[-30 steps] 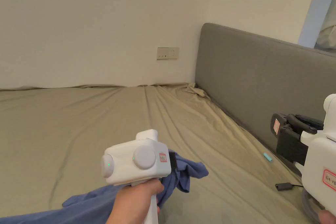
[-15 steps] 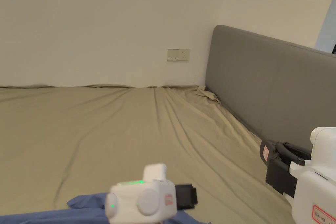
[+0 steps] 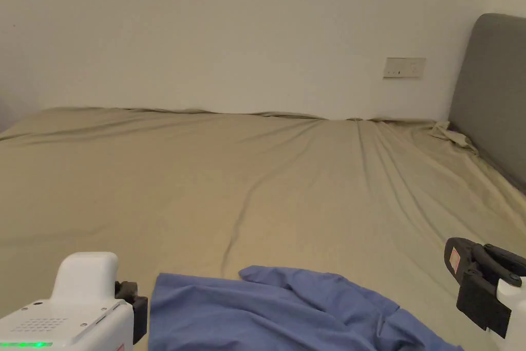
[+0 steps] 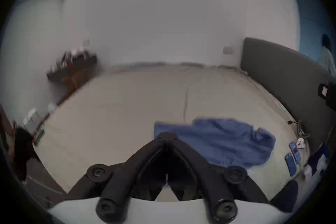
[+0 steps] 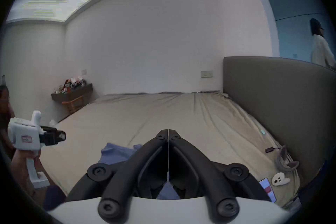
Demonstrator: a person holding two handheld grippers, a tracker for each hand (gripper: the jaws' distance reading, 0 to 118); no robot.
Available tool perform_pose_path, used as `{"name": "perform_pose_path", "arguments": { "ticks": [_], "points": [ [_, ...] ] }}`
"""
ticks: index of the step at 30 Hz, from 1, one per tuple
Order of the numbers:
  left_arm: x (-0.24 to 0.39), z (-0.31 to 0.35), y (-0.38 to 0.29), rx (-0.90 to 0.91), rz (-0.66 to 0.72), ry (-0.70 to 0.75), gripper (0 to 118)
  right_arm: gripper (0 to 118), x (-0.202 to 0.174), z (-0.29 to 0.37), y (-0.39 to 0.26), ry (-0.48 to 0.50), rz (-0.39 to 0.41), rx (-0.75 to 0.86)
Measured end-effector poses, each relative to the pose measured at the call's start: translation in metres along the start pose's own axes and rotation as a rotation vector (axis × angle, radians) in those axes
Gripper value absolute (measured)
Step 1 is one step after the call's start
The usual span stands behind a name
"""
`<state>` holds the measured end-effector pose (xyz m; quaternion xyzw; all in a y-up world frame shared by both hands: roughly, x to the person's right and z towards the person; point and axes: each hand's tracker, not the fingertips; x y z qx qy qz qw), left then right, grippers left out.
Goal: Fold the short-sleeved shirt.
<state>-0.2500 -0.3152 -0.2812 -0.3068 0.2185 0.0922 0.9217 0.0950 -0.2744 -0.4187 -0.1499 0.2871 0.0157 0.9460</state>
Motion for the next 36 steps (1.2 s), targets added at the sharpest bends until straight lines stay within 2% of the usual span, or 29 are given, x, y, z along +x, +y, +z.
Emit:
{"name": "perform_pose_path", "arguments": {
  "ticks": [1, 3, 6, 9, 16, 17, 18, 19, 22, 26, 28, 30, 31, 32, 34, 35, 36],
  "points": [
    [-0.006, -0.003, -0.008, -0.045, 0.015, -0.068, 0, 3, -0.005, -0.005, -0.002, 0.017, 0.012, -0.015],
    [-0.015, -0.017, -0.017, -0.089, 0.024, -0.019, 0, 3, -0.013, -0.013, -0.003, 0.028, 0.020, -0.020],
    [-0.016, -0.030, -0.010, -0.059, 0.030, -0.048, 0, 3, -0.019, -0.023, -0.004, 0.046, 0.020, -0.031],
    [-0.021, -0.076, 0.000, -0.059, 0.044, -0.111, 0, 3, -0.018, -0.035, -0.009, 0.047, 0.030, -0.052],
    [-0.030, -0.237, 0.014, -0.189, -0.007, -0.055, 2, 3, 0.004, -0.069, -0.029, -0.014, 0.023, -0.148],
    [-0.032, -0.261, 0.014, -0.193, -0.078, -0.005, 27, 3, 0.008, -0.073, -0.033, -0.019, 0.021, -0.161],
    [-0.034, -0.284, 0.015, -0.215, -0.096, 0.022, 81, 3, 0.011, -0.078, -0.036, -0.026, 0.017, -0.175],
    [-0.028, -0.294, 0.009, -0.237, -0.120, 0.028, 118, 3, 0.014, -0.082, -0.039, -0.035, 0.013, -0.188],
    [-0.032, -0.311, 0.022, -0.248, -0.093, 0.081, 118, 3, 0.024, -0.094, -0.048, -0.061, -0.007, -0.222],
    [-0.033, -0.360, -0.012, -0.308, -0.035, 0.039, 118, 3, 0.037, -0.106, -0.057, -0.085, -0.039, -0.252],
    [-0.028, -0.364, -0.012, -0.386, -0.061, 0.076, 118, 3, 0.041, -0.114, -0.063, -0.119, -0.028, -0.273],
    [-0.025, -0.368, -0.011, -0.354, -0.035, 0.082, 116, 3, 0.047, -0.121, -0.070, -0.155, -0.021, -0.305],
    [-0.024, -0.366, -0.008, -0.345, -0.028, 0.093, 101, 3, 0.050, -0.123, -0.073, -0.170, -0.024, -0.318],
    [-0.009, -0.338, -0.004, -0.318, -0.057, 0.078, 79, 3, 0.055, -0.125, -0.076, -0.192, -0.026, -0.330],
    [0.002, -0.317, 0.000, -0.251, -0.101, 0.046, 2, 3, 0.064, -0.129, -0.085, -0.233, -0.015, -0.354],
    [0.001, -0.337, -0.003, -0.346, -0.095, -0.044, 2, 3, 0.069, -0.132, -0.089, -0.248, -0.012, -0.372],
    [0.001, -0.343, 0.002, -0.332, -0.085, -0.069, 2, 3, 0.074, -0.133, -0.092, -0.254, -0.015, -0.378]
  ]
}}
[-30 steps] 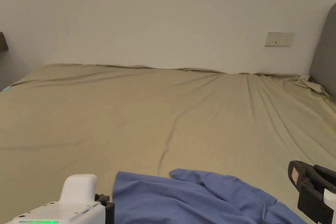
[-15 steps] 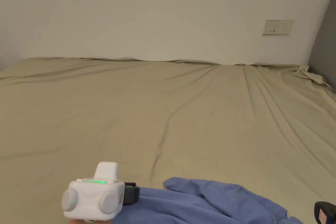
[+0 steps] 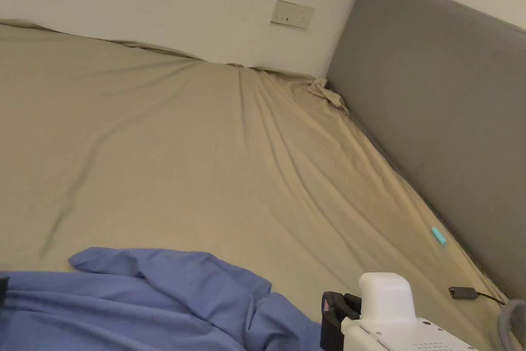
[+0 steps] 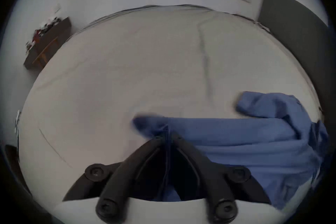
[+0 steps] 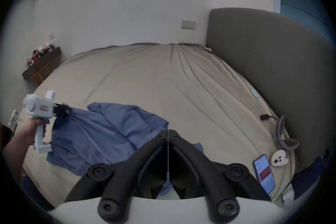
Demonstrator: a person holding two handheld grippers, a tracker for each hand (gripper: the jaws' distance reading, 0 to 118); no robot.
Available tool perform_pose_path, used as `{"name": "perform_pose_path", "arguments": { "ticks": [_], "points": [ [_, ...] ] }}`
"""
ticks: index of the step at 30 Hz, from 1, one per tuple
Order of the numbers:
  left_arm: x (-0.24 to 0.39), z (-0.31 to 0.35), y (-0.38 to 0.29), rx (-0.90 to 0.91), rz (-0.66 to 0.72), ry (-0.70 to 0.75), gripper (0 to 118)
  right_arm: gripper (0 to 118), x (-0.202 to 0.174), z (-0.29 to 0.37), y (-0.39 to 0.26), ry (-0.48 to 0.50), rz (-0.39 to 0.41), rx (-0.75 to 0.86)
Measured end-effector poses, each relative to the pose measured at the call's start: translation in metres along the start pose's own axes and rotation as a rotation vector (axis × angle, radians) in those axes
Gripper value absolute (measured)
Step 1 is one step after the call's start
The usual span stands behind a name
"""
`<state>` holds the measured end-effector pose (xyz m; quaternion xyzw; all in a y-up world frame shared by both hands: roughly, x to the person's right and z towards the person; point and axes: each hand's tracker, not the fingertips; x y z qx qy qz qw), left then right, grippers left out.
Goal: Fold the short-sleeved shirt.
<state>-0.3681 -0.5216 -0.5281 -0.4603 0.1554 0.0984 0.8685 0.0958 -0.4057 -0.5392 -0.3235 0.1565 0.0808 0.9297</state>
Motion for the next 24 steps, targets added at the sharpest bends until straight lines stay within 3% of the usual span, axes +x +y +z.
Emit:
{"name": "perform_pose_path", "arguments": {
  "ticks": [1, 4, 5, 6, 7, 8, 9, 15, 16, 17, 18, 19, 21, 23, 24],
  "points": [
    [0.000, 0.003, 0.004, -0.003, 0.018, 0.016, 2, 3, 0.004, -0.004, -0.003, -0.010, -0.003, -0.008],
    [0.011, 0.042, -0.002, 0.075, 0.216, -0.171, 2, 7, 0.015, -0.015, -0.013, -0.017, 0.009, -0.030],
    [0.008, 0.052, -0.001, 0.095, 0.243, -0.185, 2, 24, 0.020, -0.020, -0.015, 0.011, -0.011, -0.060],
    [0.006, 0.065, 0.000, 0.122, 0.249, -0.195, 2, 59, 0.023, -0.026, -0.018, 0.072, -0.030, -0.095],
    [0.006, 0.076, 0.000, 0.164, 0.216, -0.181, 2, 110, 0.027, -0.033, -0.019, 0.110, -0.042, -0.139],
    [0.004, 0.092, -0.001, 0.199, 0.178, -0.157, 2, 118, 0.029, -0.041, -0.021, 0.139, -0.057, -0.173],
    [0.004, 0.106, -0.001, 0.206, 0.166, -0.172, 2, 118, 0.031, -0.043, -0.024, 0.120, -0.051, -0.117],
    [-0.008, 0.148, -0.010, 0.243, 0.196, -0.236, 2, 118, 0.022, -0.073, -0.038, 0.083, -0.014, -0.226],
    [-0.008, 0.152, -0.012, 0.248, 0.190, -0.237, 2, 114, 0.020, -0.076, -0.041, 0.067, -0.011, -0.260],
    [-0.008, 0.156, -0.015, 0.254, 0.188, -0.234, 2, 94, 0.017, -0.076, -0.043, 0.068, -0.005, -0.273],
    [-0.009, 0.159, -0.017, 0.255, 0.190, -0.241, 2, 46, 0.018, -0.076, -0.043, 0.068, -0.007, -0.265],
    [-0.008, 0.162, -0.021, 0.256, 0.188, -0.243, 2, 11, 0.017, -0.074, -0.044, 0.048, -0.009, -0.250],
    [-0.007, 0.165, -0.026, 0.249, 0.187, -0.242, 2, 11, 0.019, -0.066, -0.046, 0.043, -0.047, -0.227],
    [-0.005, 0.169, -0.032, 0.247, 0.178, -0.228, 2, 11, 0.023, -0.057, -0.042, 0.125, -0.081, -0.212],
    [-0.005, 0.172, -0.034, 0.242, 0.184, -0.239, 2, 11, 0.024, -0.050, -0.040, 0.117, -0.096, -0.181]
  ]
}}
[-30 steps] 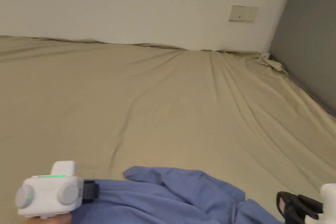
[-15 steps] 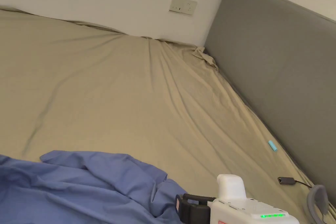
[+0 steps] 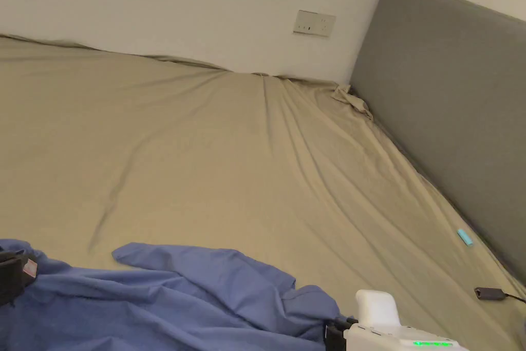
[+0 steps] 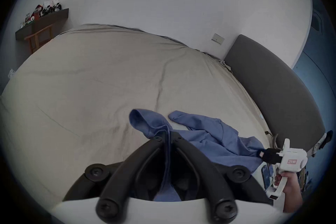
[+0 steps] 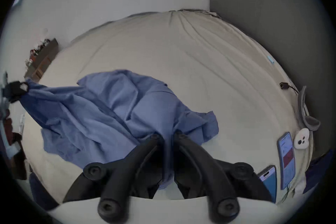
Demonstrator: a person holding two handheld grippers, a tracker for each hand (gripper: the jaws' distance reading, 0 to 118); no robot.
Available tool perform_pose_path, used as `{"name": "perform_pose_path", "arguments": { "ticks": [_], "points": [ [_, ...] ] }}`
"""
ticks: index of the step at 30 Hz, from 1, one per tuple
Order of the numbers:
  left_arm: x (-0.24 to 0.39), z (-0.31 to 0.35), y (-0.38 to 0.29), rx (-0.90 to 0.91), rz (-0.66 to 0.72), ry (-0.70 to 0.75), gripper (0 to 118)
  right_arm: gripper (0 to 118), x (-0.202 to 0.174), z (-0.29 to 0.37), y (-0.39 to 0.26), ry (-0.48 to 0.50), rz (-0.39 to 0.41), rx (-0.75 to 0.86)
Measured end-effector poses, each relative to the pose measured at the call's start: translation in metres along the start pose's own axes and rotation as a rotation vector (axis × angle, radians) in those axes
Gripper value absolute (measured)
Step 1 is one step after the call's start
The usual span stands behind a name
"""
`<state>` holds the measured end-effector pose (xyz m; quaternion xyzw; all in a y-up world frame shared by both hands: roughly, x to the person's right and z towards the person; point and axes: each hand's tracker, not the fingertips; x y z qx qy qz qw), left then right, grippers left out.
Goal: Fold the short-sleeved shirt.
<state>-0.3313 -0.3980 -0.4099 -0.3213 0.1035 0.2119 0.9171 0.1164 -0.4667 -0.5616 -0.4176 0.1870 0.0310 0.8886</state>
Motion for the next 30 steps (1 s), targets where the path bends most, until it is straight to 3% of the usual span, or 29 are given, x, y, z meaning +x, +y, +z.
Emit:
{"name": "perform_pose_path", "arguments": {
  "ticks": [6, 8, 12, 14, 16, 21, 26, 30],
  "points": [
    [-0.001, 0.038, 0.029, 0.112, 0.136, -0.141, 2, 10, -0.015, 0.079, 0.044, 0.038, 0.067, 0.263],
    [-0.002, 0.060, 0.053, 0.191, 0.152, -0.157, 2, 10, -0.023, 0.106, 0.069, 0.018, 0.134, 0.342],
    [-0.001, 0.096, 0.100, 0.354, 0.198, -0.165, 2, 10, -0.035, 0.146, 0.124, 0.014, 0.164, 0.466],
    [-0.001, 0.111, 0.120, 0.418, 0.243, -0.182, 2, 10, -0.042, 0.161, 0.154, -0.032, 0.197, 0.507],
    [0.001, 0.122, 0.138, 0.509, 0.282, -0.134, 2, 10, -0.048, 0.169, 0.183, -0.070, 0.164, 0.528],
    [-0.002, 0.135, 0.184, 0.650, 0.342, -0.024, 2, 10, -0.054, 0.176, 0.260, -0.035, -0.090, 0.533],
    [0.003, 0.126, 0.235, 0.601, 0.301, 0.023, 2, 10, -0.074, 0.163, 0.328, -0.056, -0.021, 0.477],
    [0.002, 0.111, 0.269, 0.564, 0.282, 0.034, 2, 10, -0.079, 0.145, 0.374, -0.062, -0.027, 0.411]
  ]
}}
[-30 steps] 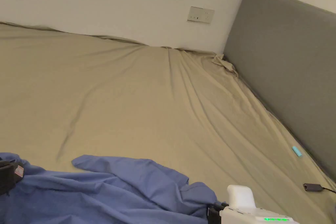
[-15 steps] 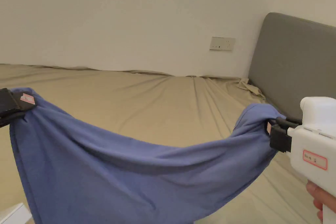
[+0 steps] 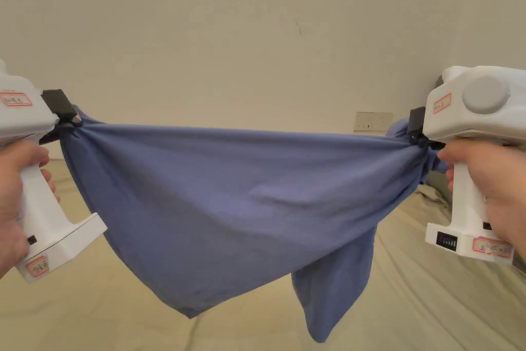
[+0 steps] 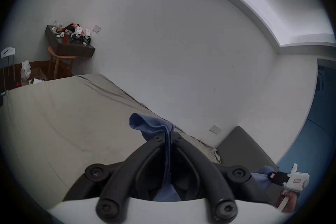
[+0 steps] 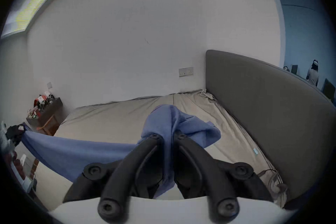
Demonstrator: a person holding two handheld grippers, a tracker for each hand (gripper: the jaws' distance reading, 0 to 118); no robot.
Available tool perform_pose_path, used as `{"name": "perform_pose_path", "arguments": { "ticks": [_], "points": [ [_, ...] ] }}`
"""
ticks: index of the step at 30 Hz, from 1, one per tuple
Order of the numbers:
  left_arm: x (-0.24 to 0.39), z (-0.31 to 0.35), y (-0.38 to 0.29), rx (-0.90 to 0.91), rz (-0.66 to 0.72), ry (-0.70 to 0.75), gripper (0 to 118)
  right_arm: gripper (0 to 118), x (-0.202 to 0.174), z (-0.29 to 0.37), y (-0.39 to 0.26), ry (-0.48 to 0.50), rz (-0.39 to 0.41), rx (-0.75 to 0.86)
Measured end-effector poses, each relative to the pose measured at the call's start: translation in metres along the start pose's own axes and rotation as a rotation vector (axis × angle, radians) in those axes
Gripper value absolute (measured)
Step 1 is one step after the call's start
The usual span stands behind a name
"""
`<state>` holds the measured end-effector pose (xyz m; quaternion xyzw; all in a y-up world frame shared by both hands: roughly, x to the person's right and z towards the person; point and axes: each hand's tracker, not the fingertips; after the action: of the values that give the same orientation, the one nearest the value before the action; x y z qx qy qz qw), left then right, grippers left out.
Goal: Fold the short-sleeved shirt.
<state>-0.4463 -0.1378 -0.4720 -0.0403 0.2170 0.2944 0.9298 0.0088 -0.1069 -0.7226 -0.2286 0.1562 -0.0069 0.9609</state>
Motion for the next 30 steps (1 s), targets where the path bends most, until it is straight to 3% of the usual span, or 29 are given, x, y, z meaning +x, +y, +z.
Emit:
{"name": "perform_pose_path", "arguments": {
  "ticks": [6, 11, 13, 15, 17, 20, 22, 23, 27, 30],
  "points": [
    [0.001, -0.043, -0.006, -0.047, -0.113, 0.012, 2, 10, -0.012, -0.042, 0.009, -0.025, 0.054, -0.043],
    [-0.030, -0.072, -0.047, -0.138, -0.122, 0.048, 2, 10, -0.006, -0.082, -0.039, -0.003, 0.053, -0.103],
    [-0.048, -0.077, -0.073, -0.184, -0.109, 0.069, 2, 10, -0.003, -0.097, -0.073, -0.001, 0.078, -0.135],
    [-0.066, -0.078, -0.106, -0.243, -0.141, 0.114, 2, 10, -0.001, -0.106, -0.121, -0.015, 0.197, -0.158],
    [-0.084, -0.071, -0.141, -0.311, -0.177, 0.130, 2, 10, 0.004, -0.108, -0.171, 0.006, 0.253, -0.171],
    [-0.113, -0.049, -0.188, -0.400, -0.140, 0.134, 2, 10, 0.016, -0.098, -0.243, 0.017, 0.237, -0.250],
    [-0.130, -0.030, -0.213, -0.459, -0.076, 0.138, 2, 10, 0.021, -0.082, -0.286, -0.100, 0.243, -0.247],
    [-0.138, -0.017, -0.225, -0.479, -0.051, 0.132, 2, 10, 0.026, -0.069, -0.308, -0.095, 0.236, -0.262],
    [-0.157, 0.031, -0.254, -0.513, -0.028, 0.122, 2, 10, 0.053, -0.020, -0.363, -0.048, 0.025, -0.322],
    [-0.175, 0.056, -0.266, -0.552, -0.038, 0.111, 2, 10, 0.078, 0.011, -0.389, -0.034, -0.243, -0.386]
  ]
}}
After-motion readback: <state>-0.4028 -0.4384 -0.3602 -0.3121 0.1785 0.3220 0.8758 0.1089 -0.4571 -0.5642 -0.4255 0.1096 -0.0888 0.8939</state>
